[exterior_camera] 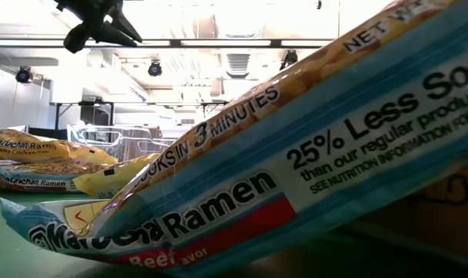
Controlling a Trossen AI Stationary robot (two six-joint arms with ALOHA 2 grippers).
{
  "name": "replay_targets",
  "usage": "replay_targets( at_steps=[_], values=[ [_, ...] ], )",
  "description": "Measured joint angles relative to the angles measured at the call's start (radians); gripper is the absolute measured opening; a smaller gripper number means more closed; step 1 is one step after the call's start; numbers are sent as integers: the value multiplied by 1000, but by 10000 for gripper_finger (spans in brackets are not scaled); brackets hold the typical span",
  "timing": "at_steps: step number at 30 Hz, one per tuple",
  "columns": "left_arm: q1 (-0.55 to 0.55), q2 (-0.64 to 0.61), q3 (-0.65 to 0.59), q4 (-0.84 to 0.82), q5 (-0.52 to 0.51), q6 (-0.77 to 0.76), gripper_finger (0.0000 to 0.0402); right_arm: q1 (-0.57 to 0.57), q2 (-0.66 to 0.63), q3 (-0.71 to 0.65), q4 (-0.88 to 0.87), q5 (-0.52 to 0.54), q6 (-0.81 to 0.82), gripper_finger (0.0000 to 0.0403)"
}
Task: Sort Maruchan noodles
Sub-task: Put the blue noodle pack into the right transparent bin
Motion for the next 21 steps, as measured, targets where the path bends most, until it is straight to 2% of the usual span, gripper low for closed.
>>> replay_targets(
  at_steps=[2, 3, 7, 13, 15, 17, 21],
  values=[
    [0, 2, 0, 0, 0, 0, 59, 0, 0, 0, 50, -21, 6, 102],
    [0, 1, 0, 0, 0, 0, 59, 0, 0, 0, 77, -69, 15, 102],
    [0, 2, 0, 0, 0, 0, 59, 0, 9, 0, 195, -317, -4, 102],
    [0, 4, -1, 0, 0, 12, 59, 0, 44, 0, 296, -752, -56, 102],
    [0, 4, -1, 0, 0, 14, 59, 0, 55, 0, 303, -856, -56, 102],
    [0, 4, -1, 0, 0, 17, 59, 0, 68, 0, 301, -890, -68, 102],
    [0, 4, -1, 0, 0, 18, 59, 0, 94, 0, 301, -829, -72, 102]
  ],
)
